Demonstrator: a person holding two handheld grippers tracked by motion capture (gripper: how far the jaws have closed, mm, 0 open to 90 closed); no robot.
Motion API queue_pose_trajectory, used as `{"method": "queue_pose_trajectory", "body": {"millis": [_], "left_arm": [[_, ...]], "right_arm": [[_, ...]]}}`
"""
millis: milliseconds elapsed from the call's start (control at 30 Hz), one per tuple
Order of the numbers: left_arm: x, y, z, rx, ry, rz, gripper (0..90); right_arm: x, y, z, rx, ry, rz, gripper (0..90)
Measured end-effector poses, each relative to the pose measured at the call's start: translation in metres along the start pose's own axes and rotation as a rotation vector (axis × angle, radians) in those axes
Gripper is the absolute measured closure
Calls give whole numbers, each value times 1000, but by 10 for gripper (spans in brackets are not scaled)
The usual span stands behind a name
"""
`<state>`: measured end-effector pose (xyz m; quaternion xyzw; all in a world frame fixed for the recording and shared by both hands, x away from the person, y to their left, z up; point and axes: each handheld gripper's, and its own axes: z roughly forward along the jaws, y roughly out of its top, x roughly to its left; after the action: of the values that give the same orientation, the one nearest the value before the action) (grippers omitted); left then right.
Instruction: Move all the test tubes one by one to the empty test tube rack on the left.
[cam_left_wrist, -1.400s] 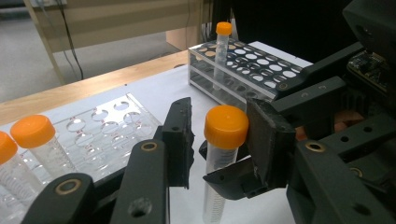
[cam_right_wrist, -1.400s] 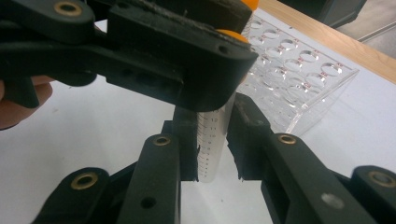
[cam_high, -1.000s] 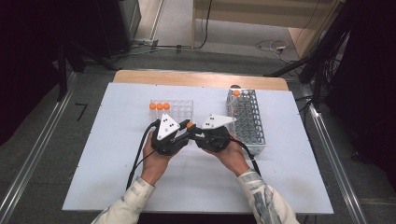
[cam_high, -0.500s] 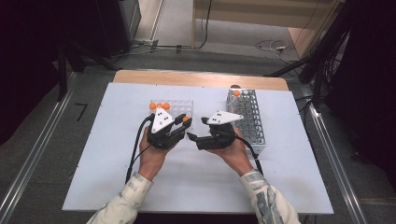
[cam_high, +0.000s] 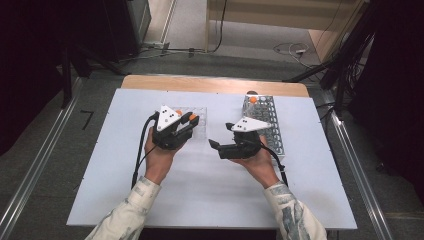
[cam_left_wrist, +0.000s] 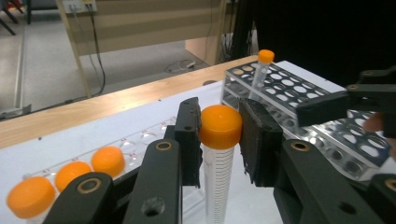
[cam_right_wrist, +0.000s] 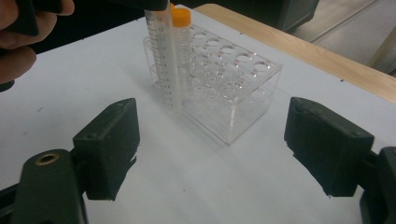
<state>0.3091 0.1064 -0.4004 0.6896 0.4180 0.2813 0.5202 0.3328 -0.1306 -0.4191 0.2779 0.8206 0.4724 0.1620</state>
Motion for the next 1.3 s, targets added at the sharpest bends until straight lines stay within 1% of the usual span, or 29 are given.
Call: {"method": "queue_pose_trajectory", "body": {"millis": [167, 267, 467, 533, 700, 833, 1000, 1200, 1267, 1300], "left_arm": [[6, 6, 1, -9, 21, -2, 702], [9, 8, 3, -13, 29, -4, 702], [12, 15, 4, -24, 45, -3, 702], [14, 17, 5, -25, 50, 2, 702], [21, 20, 10, -26, 76, -4, 702], [28, 21, 15, -21, 98, -2, 702], [35, 20, 21, -26, 107, -12, 702], [38, 15, 30, 1, 115, -15, 702], [38, 13, 32, 12, 111, -15, 701], [37, 12, 33, 22, 111, -6, 701]], "right_arm": [[-4, -1, -7, -8, -9, 7, 173], [-6, -1, -9, -20, -11, 15, 179], [-9, -2, -12, -27, -16, 18, 181], [-9, -3, -14, -29, -17, 27, 182], [-11, -4, -16, -32, -19, 31, 184], [-13, -4, -18, -37, -19, 35, 187], [-15, -6, -19, -34, -22, 36, 189], [-17, -7, -21, -35, -23, 44, 191], [-17, -7, -21, -37, -26, 44, 191], [-18, -7, -22, -38, -25, 44, 191]]}}
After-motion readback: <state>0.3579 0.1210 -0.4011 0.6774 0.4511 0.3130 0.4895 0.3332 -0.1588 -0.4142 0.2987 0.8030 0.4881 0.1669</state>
